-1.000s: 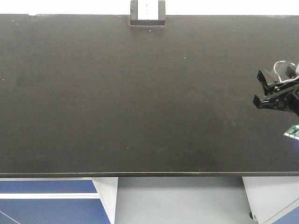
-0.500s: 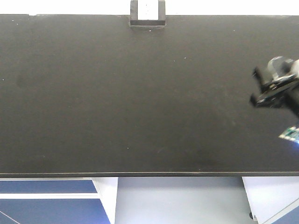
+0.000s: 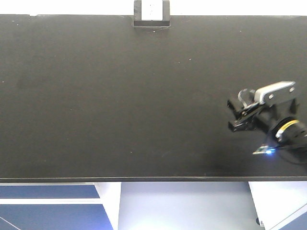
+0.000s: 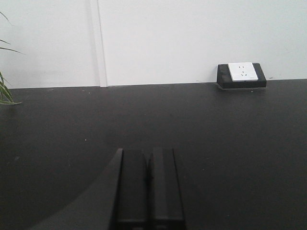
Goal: Grab beaker and place in storage area
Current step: 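Lower the held beaker onto the bench top with the right gripper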
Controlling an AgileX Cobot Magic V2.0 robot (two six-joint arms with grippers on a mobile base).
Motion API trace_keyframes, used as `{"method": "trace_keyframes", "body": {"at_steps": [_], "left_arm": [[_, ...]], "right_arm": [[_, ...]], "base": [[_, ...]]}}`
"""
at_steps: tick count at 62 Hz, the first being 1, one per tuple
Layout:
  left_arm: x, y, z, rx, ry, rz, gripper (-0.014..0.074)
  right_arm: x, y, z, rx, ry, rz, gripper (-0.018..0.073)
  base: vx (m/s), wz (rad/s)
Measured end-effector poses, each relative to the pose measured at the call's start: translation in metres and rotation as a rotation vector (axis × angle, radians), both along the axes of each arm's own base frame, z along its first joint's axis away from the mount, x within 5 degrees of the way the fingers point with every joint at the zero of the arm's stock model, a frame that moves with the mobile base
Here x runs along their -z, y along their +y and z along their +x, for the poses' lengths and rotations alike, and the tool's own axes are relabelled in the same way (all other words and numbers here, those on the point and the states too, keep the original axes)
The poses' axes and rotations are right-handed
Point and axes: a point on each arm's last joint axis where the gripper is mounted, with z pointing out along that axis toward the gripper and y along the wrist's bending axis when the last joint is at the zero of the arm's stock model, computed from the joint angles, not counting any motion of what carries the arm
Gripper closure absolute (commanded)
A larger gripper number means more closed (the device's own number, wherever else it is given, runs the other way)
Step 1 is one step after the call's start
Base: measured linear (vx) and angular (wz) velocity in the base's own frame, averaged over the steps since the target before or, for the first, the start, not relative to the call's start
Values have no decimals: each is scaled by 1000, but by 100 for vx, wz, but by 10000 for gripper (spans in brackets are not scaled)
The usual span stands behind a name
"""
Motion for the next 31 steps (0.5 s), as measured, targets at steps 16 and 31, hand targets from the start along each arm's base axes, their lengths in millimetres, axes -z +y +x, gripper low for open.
{"method": "trace_keyframes", "body": {"at_steps": [16,31], "left_arm": [[0,0,0,0,0,0,603],[0,0,0,0,0,0,603]], "right_arm": [[39,-3,4,43,38,6,560],[48,-7,8,81,6,-11,560]], "base": [[0,0],[0,0]]}}
